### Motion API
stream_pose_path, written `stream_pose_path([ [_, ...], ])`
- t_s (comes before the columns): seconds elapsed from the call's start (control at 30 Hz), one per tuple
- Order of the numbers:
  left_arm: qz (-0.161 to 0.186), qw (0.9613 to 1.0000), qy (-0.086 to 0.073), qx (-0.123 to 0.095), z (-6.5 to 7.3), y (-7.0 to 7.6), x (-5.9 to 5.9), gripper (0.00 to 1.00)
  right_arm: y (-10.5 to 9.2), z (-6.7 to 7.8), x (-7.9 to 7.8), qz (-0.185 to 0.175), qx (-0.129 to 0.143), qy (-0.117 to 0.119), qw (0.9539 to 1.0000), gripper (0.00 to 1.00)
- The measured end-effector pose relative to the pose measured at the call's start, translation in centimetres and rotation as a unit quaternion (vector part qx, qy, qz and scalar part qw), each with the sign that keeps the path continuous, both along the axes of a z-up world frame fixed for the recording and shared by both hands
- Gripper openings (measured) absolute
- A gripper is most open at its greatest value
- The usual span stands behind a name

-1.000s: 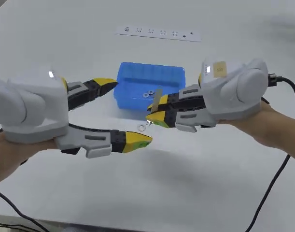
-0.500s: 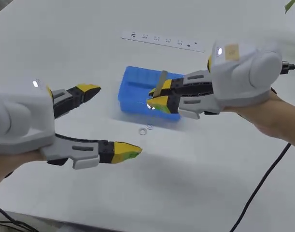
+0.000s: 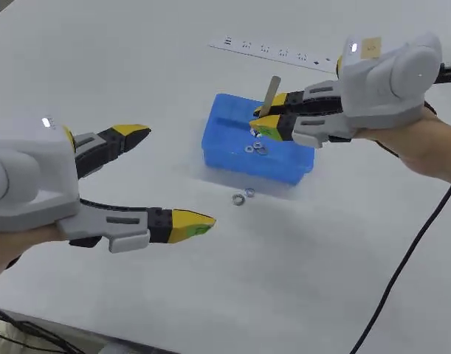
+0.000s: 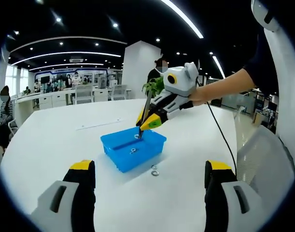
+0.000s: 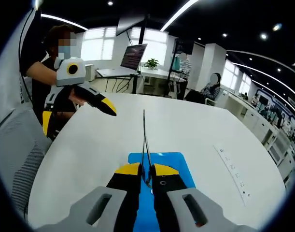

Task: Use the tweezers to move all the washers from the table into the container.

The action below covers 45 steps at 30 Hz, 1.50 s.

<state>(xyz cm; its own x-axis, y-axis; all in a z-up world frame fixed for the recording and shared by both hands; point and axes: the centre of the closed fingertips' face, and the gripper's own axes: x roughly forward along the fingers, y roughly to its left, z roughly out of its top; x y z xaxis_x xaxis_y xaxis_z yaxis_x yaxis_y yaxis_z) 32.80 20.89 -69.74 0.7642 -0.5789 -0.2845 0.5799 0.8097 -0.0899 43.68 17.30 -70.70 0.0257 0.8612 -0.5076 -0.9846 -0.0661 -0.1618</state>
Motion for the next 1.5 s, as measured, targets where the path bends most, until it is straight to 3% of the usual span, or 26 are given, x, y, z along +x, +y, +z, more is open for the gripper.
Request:
stream_pose_path([
  [0.27,0.023,0.9996,0.014,-0.012,-1.0,0.5,0.5,0.99,-0.4,-4.0,1.8,-0.015,-0.027,0.021,0.9993,0.09],
  [0.43,0.027,0.9993,0.020,-0.016,-1.2,0.4,0.9,0.99,-0.5,-4.8,2.1,-0.016,-0.029,0.031,0.9990,0.09],
  [0.77,0.025,0.9993,0.024,-0.016,-1.0,-0.5,1.2,0.99,-0.3,-5.1,2.1,-0.015,-0.031,0.037,0.9987,0.10],
  [1.1,0.028,0.9991,0.030,-0.012,-1.1,0.0,0.8,0.99,-0.4,-4.8,2.1,-0.015,-0.030,0.040,0.9987,0.08],
  [1.27,0.017,0.9994,0.029,-0.008,-0.9,0.2,1.9,0.99,-0.3,-3.8,1.8,-0.011,-0.029,0.028,0.9991,0.08],
  [1.4,0.000,0.9999,0.015,-0.004,0.1,-0.2,3.6,0.96,-0.2,-3.0,1.4,-0.005,-0.021,0.025,0.9994,0.08],
  [1.5,-0.015,0.9998,0.007,-0.011,1.0,-0.6,4.9,0.85,-0.1,-2.7,1.2,-0.001,-0.021,0.021,0.9996,0.08],
])
